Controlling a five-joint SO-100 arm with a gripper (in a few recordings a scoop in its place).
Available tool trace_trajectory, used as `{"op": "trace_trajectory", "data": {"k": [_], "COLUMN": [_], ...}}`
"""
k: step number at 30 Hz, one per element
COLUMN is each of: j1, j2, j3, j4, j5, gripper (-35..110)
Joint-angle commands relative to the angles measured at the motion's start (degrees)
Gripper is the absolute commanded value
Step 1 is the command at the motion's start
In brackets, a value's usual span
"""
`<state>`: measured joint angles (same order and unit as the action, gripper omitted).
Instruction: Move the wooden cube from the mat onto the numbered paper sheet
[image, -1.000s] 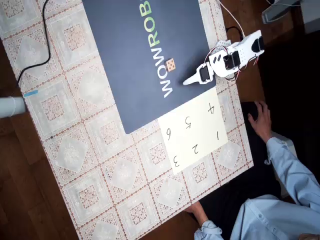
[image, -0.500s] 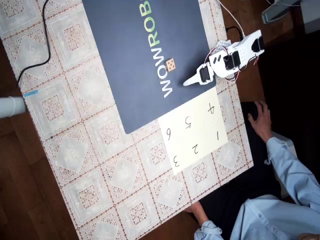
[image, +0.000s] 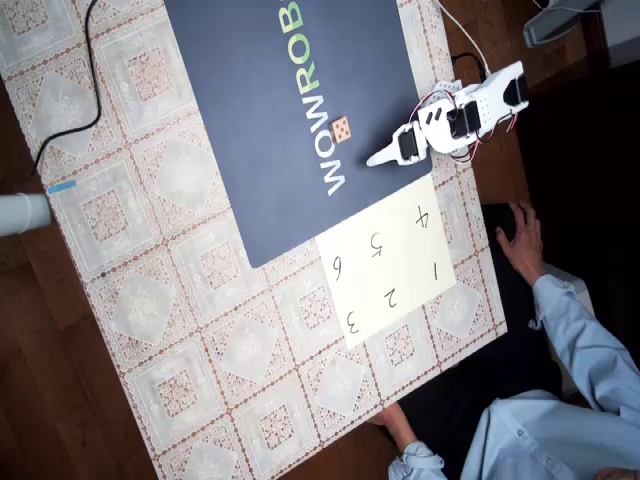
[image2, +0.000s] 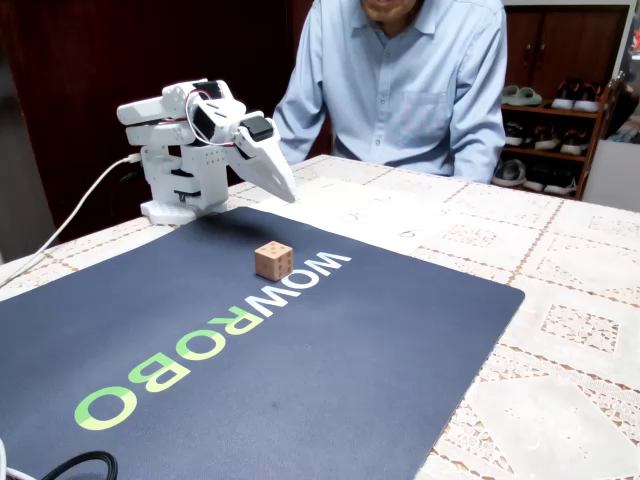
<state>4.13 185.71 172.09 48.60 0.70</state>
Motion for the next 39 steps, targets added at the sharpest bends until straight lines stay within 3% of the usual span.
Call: {"op": "trace_trajectory", "data": {"k": [1, 12, 17, 24, 34, 39], "j1": [0.18, -0.26, 0.44, 7.91, 16.44, 20.3], "j2": [0.79, 0.79, -0.79, -15.82, -54.4, -68.03], "j3": [-1.32, -1.14, -2.99, -18.19, -39.38, -46.23], "j4": [0.26, -0.26, -2.81, -2.02, -0.44, 7.47], "j5": [-0.09, -0.79, -9.32, -11.43, -3.96, -2.02], "gripper": [1, 0, 6, 22, 32, 31]}}
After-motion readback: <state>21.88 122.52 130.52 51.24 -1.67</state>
